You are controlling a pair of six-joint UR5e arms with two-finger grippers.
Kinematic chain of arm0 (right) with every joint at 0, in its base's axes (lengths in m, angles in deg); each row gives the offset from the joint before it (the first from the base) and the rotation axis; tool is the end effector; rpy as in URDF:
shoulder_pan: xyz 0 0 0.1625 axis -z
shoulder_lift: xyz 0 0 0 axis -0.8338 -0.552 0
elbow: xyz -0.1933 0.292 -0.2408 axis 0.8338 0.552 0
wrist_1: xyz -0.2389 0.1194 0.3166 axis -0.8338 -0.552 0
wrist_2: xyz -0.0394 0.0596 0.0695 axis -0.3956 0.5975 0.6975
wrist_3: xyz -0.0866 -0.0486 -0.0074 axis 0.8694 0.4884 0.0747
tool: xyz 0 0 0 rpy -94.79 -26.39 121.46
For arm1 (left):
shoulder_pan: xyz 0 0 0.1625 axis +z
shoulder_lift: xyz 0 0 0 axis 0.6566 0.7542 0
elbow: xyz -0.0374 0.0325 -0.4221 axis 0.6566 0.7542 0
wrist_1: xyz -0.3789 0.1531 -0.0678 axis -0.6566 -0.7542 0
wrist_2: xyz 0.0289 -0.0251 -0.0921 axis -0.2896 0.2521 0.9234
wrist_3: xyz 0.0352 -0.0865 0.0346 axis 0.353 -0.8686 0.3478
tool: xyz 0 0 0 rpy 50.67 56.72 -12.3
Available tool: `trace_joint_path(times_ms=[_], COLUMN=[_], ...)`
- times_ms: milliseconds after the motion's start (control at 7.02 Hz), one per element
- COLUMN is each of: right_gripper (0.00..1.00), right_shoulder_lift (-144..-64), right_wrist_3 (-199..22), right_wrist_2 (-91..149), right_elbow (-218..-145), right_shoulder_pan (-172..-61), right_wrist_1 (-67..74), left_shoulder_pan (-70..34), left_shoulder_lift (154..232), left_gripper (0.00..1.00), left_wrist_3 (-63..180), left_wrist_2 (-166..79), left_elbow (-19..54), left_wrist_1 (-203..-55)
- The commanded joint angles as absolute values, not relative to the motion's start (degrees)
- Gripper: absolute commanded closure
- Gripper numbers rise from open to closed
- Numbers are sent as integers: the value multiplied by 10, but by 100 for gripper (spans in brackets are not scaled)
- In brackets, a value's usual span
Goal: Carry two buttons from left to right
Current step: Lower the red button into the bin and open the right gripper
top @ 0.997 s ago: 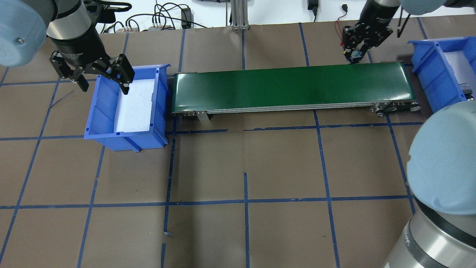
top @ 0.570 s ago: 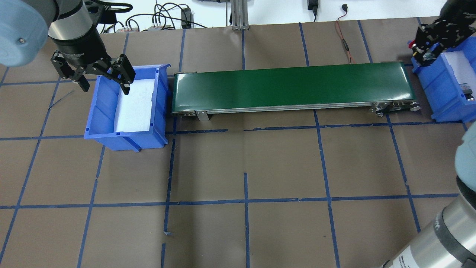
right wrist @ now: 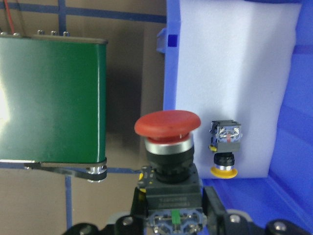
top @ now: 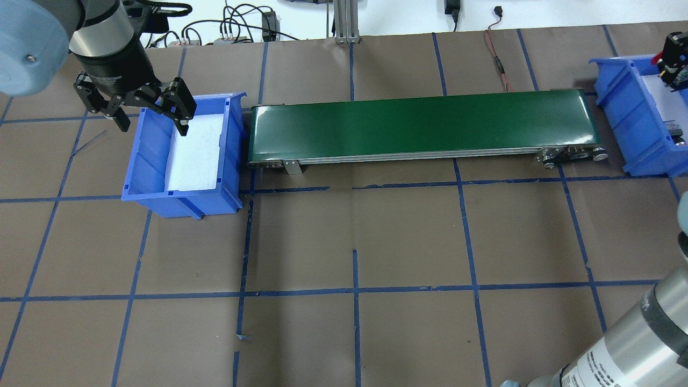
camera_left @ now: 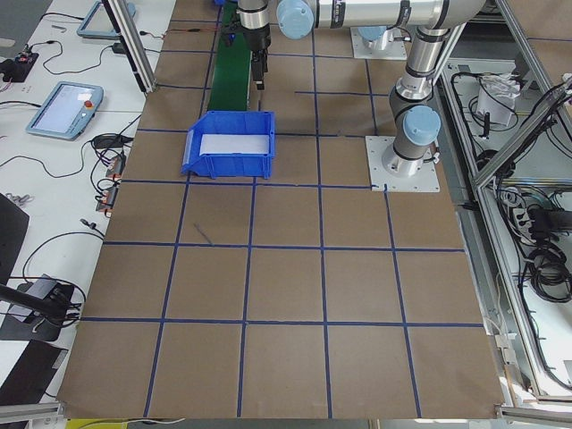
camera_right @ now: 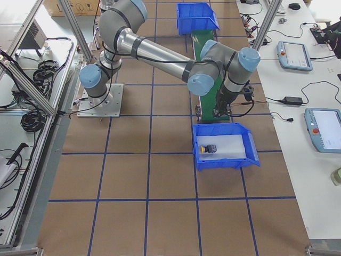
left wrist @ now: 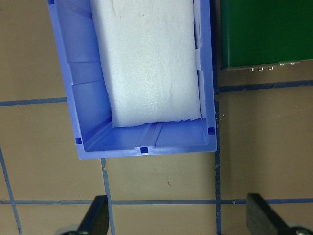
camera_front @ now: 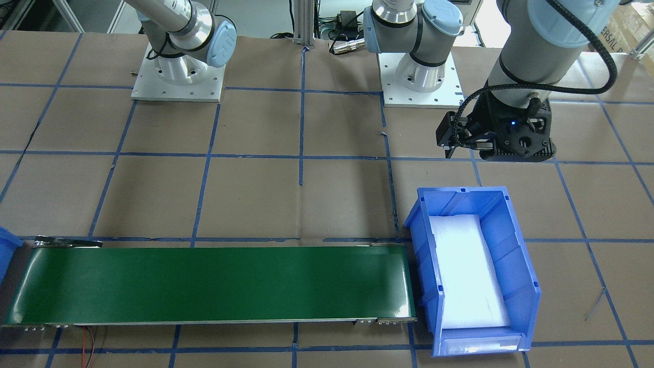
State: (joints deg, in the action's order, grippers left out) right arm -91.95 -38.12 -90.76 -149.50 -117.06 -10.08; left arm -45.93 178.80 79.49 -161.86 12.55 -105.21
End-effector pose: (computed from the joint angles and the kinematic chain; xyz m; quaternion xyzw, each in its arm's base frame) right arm -0.2451 -0.6816 0.3908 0.0411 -0.9970 -0.0550 0.0351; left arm -0.0935 -0.5311 0.4704 0.0316 0.9971 0.0394 0.0571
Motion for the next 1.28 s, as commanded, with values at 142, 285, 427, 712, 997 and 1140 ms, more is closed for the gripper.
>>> trace_joint_path(times_ms=[142,285,427,712,997,1140], right_gripper=[91,91,91,91,91,91], right_shoulder_lift=[-845,-824,-810,-779,-762,-757], right_wrist_3=[-360,-352,-330,-308,-309,-309], right_wrist_2=[-909,-908,-905,-901,-890,-875], right_elbow=[-1412,-1395,-1386,-1384,-1384,-1385], right_shoulder_pan=[-1165,-1160,-1132,-1121,-1121,-1123], right_wrist_1=[-125,-125,-132,-171,-175,-177], left_shoulder_pan=[-461,-462,-463,-462,-462,-462], left_shoulder_lift=[1781,1776,1770,1769,1773,1781], left_gripper=[0,0,0,0,0,0], left_wrist_3=[795,796,796,796,796,796], left_wrist_2=[-1618,-1619,-1620,-1619,-1619,-1619], left_elbow=[125,125,125,124,125,125], left_wrist_1=[-1053,-1054,-1057,-1058,-1057,-1053])
